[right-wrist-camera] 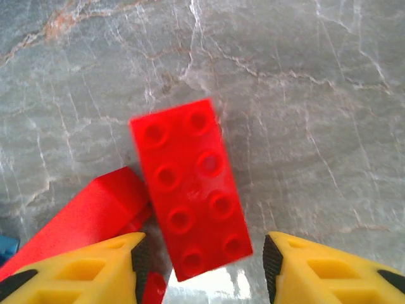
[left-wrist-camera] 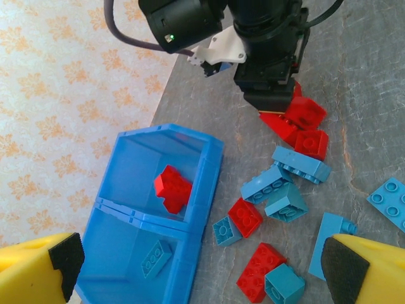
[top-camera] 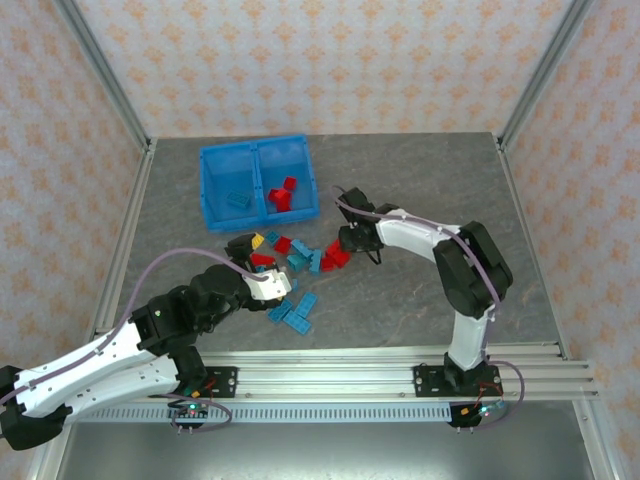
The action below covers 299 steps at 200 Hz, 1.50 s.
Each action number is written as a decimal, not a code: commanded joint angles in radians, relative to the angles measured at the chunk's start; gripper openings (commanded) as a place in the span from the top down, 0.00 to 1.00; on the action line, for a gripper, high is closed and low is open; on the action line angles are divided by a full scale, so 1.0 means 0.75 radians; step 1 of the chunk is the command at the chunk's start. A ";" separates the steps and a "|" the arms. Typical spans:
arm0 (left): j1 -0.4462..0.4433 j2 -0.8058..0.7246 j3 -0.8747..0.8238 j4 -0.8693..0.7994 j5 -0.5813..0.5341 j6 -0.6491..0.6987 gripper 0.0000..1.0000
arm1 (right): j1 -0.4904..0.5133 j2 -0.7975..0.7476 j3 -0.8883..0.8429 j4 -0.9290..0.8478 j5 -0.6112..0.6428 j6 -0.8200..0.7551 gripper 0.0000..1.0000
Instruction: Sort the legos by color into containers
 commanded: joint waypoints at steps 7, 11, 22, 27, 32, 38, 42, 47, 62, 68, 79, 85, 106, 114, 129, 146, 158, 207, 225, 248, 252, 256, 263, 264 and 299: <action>0.007 -0.013 0.030 -0.018 0.004 0.005 0.01 | -0.001 0.073 0.041 -0.057 -0.017 -0.041 0.46; 0.007 -0.012 0.030 -0.018 0.004 0.007 0.01 | -0.003 0.079 0.051 -0.063 -0.016 -0.043 0.46; 0.007 -0.011 0.031 -0.020 0.004 0.007 0.01 | -0.006 0.097 0.070 -0.073 -0.016 -0.050 0.46; 0.006 -0.011 0.031 -0.021 0.003 0.006 0.01 | -0.006 0.103 0.078 -0.075 -0.018 -0.053 0.46; 0.007 -0.011 0.030 -0.020 0.002 0.007 0.01 | -0.008 0.112 0.085 -0.081 -0.019 -0.054 0.47; 0.007 -0.011 0.029 -0.022 0.002 0.008 0.01 | -0.010 0.123 0.094 -0.091 -0.020 -0.051 0.48; 0.007 -0.011 0.030 -0.022 0.002 0.008 0.01 | -0.010 0.130 0.099 -0.095 -0.023 -0.052 0.48; 0.006 -0.009 0.031 -0.020 0.002 0.008 0.01 | -0.010 0.137 0.099 -0.100 -0.025 -0.048 0.50; 0.007 -0.010 0.030 -0.021 0.003 0.007 0.01 | -0.011 0.154 0.090 -0.100 -0.039 -0.038 0.51; 0.007 -0.011 0.030 -0.022 0.003 0.009 0.01 | -0.012 0.164 0.092 -0.111 -0.041 -0.034 0.51; 0.007 -0.009 0.030 -0.020 0.006 0.008 0.01 | -0.016 0.184 0.095 -0.135 -0.035 -0.026 0.53; 0.006 -0.009 0.029 -0.021 0.008 0.008 0.01 | -0.018 0.189 0.091 -0.140 -0.030 -0.020 0.56; 0.007 -0.007 0.031 -0.020 0.010 0.008 0.01 | -0.027 0.141 0.059 -0.132 -0.004 0.007 0.67; 0.006 -0.010 0.030 -0.021 0.011 0.006 0.01 | -0.027 0.091 0.047 -0.127 0.002 0.017 0.70; 0.007 -0.018 0.031 -0.020 0.022 0.003 0.01 | -0.027 -0.046 0.011 -0.105 0.017 0.033 0.71; 0.007 -0.051 0.028 -0.022 0.078 0.004 0.01 | -0.026 -0.243 -0.037 -0.081 0.035 0.056 0.71; 0.007 -0.092 0.019 -0.015 0.153 0.009 0.01 | -0.026 -0.383 -0.077 -0.066 0.029 0.080 0.71; 0.027 -0.194 -0.008 0.098 0.111 -0.062 0.00 | 0.263 -0.673 -0.047 -0.024 0.055 0.104 0.70; 0.078 -0.207 -0.011 0.184 -0.006 -0.164 0.00 | 0.383 -0.560 0.112 -0.008 0.073 0.096 0.70; 0.144 -0.217 -0.011 0.238 -0.120 -0.239 0.00 | 0.421 -0.294 0.415 -0.056 0.135 0.080 0.70; 0.151 -0.218 -0.010 0.240 -0.134 -0.240 0.00 | 0.419 -0.243 0.479 -0.076 0.169 0.080 0.70; 0.159 -0.215 -0.010 0.240 -0.149 -0.240 0.00 | 0.416 -0.186 0.539 -0.093 0.209 0.078 0.70; 0.167 -0.213 -0.008 0.238 -0.173 -0.236 0.00 | 0.406 -0.092 0.664 -0.128 0.265 0.077 0.70; 0.167 -0.213 -0.009 0.238 -0.177 -0.236 0.00 | 0.401 -0.077 0.681 -0.133 0.269 0.078 0.70; 0.177 -0.184 0.002 0.207 -0.261 -0.189 0.00 | 0.253 0.391 1.228 -0.322 0.288 0.124 0.71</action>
